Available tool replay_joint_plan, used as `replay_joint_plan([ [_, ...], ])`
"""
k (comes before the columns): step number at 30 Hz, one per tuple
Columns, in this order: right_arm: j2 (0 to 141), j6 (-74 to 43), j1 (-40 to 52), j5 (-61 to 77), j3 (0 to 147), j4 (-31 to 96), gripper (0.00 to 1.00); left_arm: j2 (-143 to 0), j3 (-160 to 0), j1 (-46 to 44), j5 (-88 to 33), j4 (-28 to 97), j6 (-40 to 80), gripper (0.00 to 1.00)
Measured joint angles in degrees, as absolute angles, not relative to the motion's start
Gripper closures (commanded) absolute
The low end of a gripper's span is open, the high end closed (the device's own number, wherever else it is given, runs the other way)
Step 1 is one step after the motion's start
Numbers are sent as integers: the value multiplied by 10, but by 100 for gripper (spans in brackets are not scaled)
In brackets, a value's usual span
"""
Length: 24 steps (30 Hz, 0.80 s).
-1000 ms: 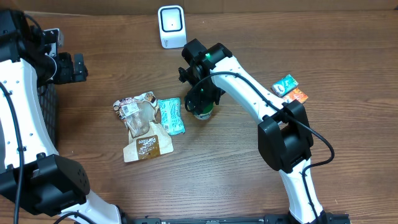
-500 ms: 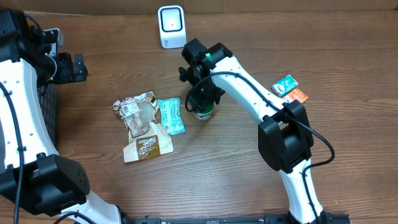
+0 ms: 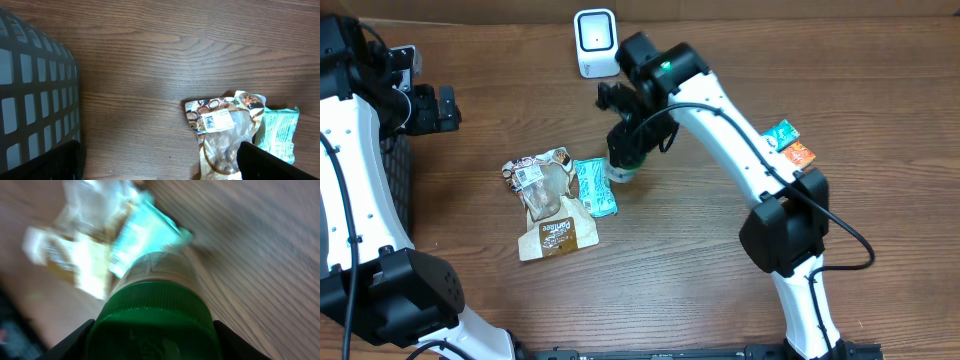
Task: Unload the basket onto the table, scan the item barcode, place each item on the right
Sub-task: 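Lift the jar and carry it toward the white scanner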
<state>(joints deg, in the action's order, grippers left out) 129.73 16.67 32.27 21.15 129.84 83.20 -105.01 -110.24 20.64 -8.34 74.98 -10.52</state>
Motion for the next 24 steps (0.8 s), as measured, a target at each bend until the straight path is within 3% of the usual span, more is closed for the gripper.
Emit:
replay_joint_plan([
  [14,1221,180,156,628,1332,836,62,-1050,-1102,206,-83,750,-105,0],
  [24,1221,180,111,674,1332,841,63,-1050,-1102,206,-83,750,-105,0],
])
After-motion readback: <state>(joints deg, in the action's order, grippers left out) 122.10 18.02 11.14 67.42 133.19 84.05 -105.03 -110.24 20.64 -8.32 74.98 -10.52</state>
